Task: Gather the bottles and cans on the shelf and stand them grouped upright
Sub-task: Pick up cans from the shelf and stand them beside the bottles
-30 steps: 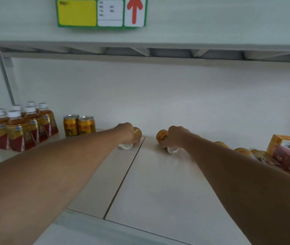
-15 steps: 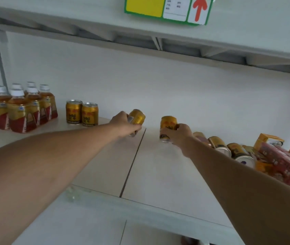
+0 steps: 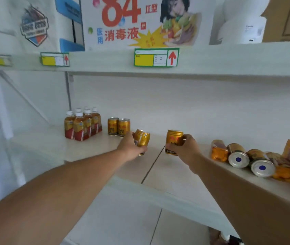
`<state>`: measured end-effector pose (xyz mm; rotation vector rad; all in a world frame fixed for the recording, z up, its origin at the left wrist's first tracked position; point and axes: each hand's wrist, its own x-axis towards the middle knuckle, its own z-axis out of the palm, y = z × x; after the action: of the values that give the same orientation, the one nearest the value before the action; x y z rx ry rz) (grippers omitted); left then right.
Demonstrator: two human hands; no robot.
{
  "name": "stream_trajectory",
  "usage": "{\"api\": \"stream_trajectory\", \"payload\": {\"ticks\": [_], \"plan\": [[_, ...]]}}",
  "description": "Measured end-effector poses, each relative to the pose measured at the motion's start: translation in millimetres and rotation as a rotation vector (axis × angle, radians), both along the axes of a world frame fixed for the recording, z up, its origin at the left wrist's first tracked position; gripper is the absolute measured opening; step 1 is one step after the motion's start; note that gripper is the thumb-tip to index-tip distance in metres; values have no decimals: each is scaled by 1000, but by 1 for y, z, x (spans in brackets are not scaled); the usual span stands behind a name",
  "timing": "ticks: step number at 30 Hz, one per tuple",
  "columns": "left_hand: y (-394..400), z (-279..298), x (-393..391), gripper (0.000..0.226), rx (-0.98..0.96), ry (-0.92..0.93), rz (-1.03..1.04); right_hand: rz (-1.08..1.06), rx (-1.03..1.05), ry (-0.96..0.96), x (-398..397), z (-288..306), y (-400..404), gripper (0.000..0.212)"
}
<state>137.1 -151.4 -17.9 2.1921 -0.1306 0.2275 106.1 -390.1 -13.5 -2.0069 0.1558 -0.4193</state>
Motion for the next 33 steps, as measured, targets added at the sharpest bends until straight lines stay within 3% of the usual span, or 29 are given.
{"api": "stream_trajectory", "payload": {"ticks": [13, 25, 33], "plan": [[92, 20, -79, 64, -6, -17, 164, 219, 25, 27, -37, -4, 83, 76], [211, 4, -37, 72, -93, -1, 81, 106, -60, -46, -19, 7, 194, 72], [229, -1, 1, 70, -100, 14, 47, 63, -61, -37, 4, -4, 220, 72]]}}
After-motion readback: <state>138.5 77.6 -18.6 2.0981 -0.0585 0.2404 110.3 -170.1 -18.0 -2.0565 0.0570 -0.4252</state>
